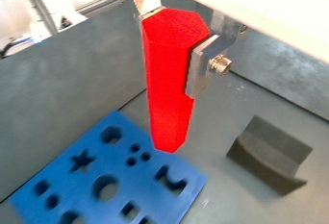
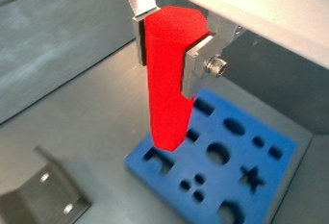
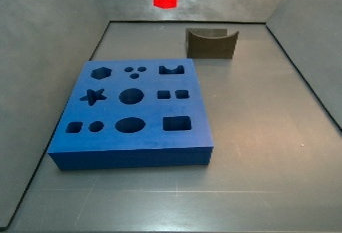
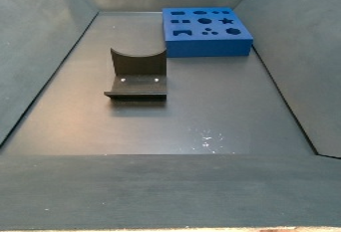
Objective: Pick up the hexagon object. Move up. Move to above the board. Insert the hexagon object.
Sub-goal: Move to above the board, then insert the hexagon object.
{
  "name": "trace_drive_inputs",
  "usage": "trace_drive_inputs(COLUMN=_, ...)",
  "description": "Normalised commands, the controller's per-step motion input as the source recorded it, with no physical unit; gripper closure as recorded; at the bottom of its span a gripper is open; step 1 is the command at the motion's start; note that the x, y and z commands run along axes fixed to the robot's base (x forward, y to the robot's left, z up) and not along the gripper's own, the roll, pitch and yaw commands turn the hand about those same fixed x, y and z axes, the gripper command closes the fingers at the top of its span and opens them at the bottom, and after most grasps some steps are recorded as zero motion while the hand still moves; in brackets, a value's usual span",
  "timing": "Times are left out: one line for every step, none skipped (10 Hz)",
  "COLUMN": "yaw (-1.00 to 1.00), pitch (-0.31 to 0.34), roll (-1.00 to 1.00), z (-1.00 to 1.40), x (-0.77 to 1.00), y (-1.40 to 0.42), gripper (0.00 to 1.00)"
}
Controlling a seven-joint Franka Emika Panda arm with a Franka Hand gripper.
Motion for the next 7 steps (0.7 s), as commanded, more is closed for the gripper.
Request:
trace_drive_inputs(yaw=0.01, pitch=0.076, roll=0.00, z=0.30, x=0.00, y=-0.99, gripper=1.00)
trace_drive_inputs(yaw=0.01, pitch=0.089, roll=0.01, z=0.21, x=0.02, y=-0.71, gripper=1.00)
trace_drive_inputs(yaw=0.01, pitch=0.108, roll=0.01, z=0.13, x=0.05, y=-0.43, gripper=1.00)
trace_drive_inputs(yaw=0.01, pitch=0.113, roll=0.01, z=0.07, x=0.06, y=-0.22, gripper=1.00)
trace_drive_inputs(yaw=0.00, pitch=0.000, roll=0.00, z=0.00, x=-0.02, y=0.00, gripper=1.00)
trace_drive_inputs(yaw=0.00, pitch=0.000, roll=0.00, z=0.00, x=-0.03, y=0.00, gripper=1.00)
trace_drive_inputs(yaw=0.00, pitch=0.000, roll=0.00, z=0.00, x=-0.04, y=0.00, gripper=1.00)
